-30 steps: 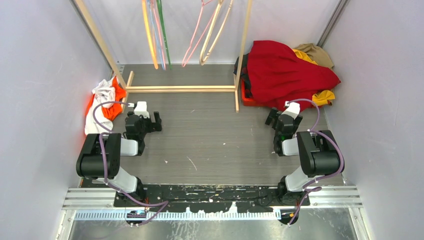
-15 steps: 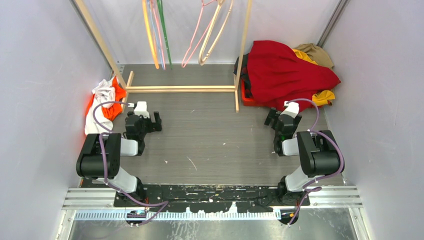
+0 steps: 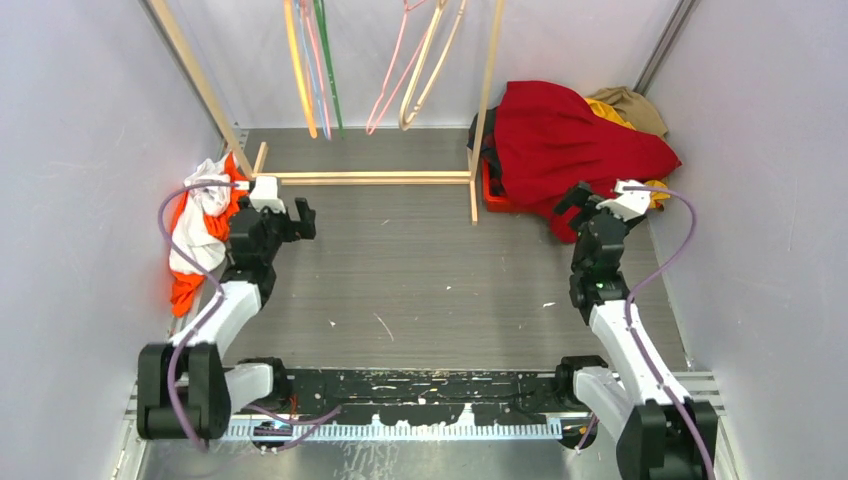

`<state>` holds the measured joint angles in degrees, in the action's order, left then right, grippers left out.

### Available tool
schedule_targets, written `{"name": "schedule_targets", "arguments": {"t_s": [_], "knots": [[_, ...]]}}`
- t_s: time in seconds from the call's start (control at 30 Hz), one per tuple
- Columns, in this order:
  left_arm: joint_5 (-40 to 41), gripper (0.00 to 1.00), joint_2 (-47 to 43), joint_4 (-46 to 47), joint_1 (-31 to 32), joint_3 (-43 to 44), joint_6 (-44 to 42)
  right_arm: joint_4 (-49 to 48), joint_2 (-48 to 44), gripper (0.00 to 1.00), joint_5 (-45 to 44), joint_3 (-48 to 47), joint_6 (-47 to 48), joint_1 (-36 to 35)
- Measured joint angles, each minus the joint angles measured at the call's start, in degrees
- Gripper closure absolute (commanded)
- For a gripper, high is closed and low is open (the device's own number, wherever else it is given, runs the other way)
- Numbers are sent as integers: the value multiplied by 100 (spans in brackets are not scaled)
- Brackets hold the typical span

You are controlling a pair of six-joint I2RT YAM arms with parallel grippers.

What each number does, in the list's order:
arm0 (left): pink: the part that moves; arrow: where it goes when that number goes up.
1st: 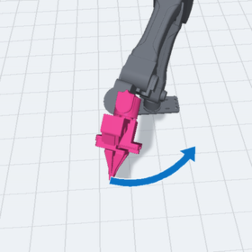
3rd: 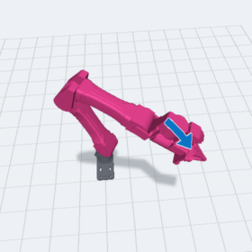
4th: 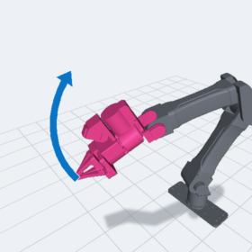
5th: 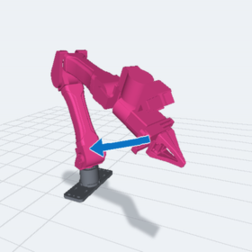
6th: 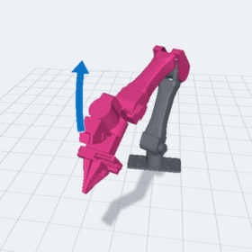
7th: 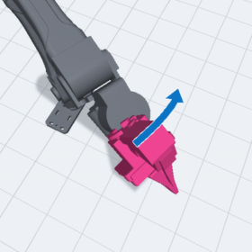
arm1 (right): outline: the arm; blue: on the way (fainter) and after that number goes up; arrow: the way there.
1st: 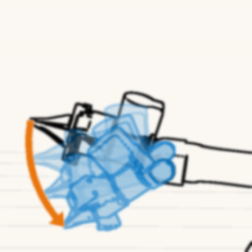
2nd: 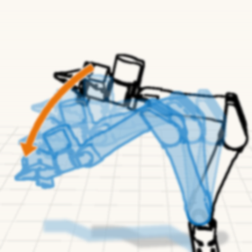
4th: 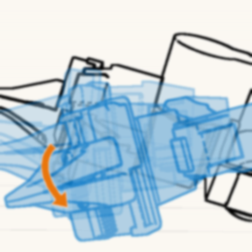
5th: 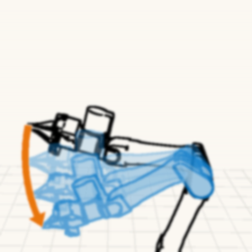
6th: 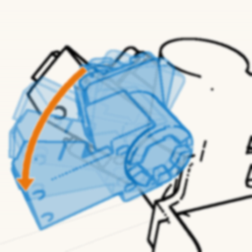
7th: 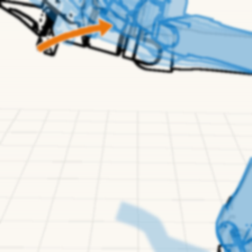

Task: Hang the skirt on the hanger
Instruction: Move the skirt to the center of the board.

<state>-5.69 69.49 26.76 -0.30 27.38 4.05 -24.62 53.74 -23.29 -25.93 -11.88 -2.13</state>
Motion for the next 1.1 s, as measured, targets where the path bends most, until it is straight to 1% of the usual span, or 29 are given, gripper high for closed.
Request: {"name": "schedule_targets", "arguments": {"t_s": [0.13, 0.23, 0.37, 0.53, 0.67, 0.73, 0.83, 0.93, 1.0, 1.1], "knots": [[-131, 1, -944, -828, 20, 315, 170, 1292, -546, 0, -20, -741, -826, 2], [-127, 1, -1556, -1405, 39, 420, 505, 2068, -614, 0, 282, -1231, -1366, 9], [39, 1, -2210, -1847, 70, 439, 1563, 2479, -610, 0, 868, -1327, -1853, 11], [131, 1, -2505, -2472, 72, 817, 2507, 3300, -286, 0, 946, -1539, -2337, 13], [140, 1, -2575, -3047, 72, 1305, 2920, 3901, 245, 0, 977, -2094, -2435, 17], [195, 0, -2579, -3230, 72, 1399, 3228, 4253, 540, 6, 896, -2538, -2426, 17], [219, 1, -2459, -3512, 48, 1397, 3604, 4548, 997, 11, 780, -3171, -2361, 17], [184, 4, -2046, -3762, 26, 1438, 3746, 4673, 1462, 13, 643, -3663, -2262, 17], [125, 7, -1547, -4094, 22, 1661, 3716, 4830, 1856, 11, 601, -4013, -2210, 20], [-59, 9, -916, -4485, 22, 2033, 3576, 5283, 2706, 8, 444, -4892, -2092, 24]]}}
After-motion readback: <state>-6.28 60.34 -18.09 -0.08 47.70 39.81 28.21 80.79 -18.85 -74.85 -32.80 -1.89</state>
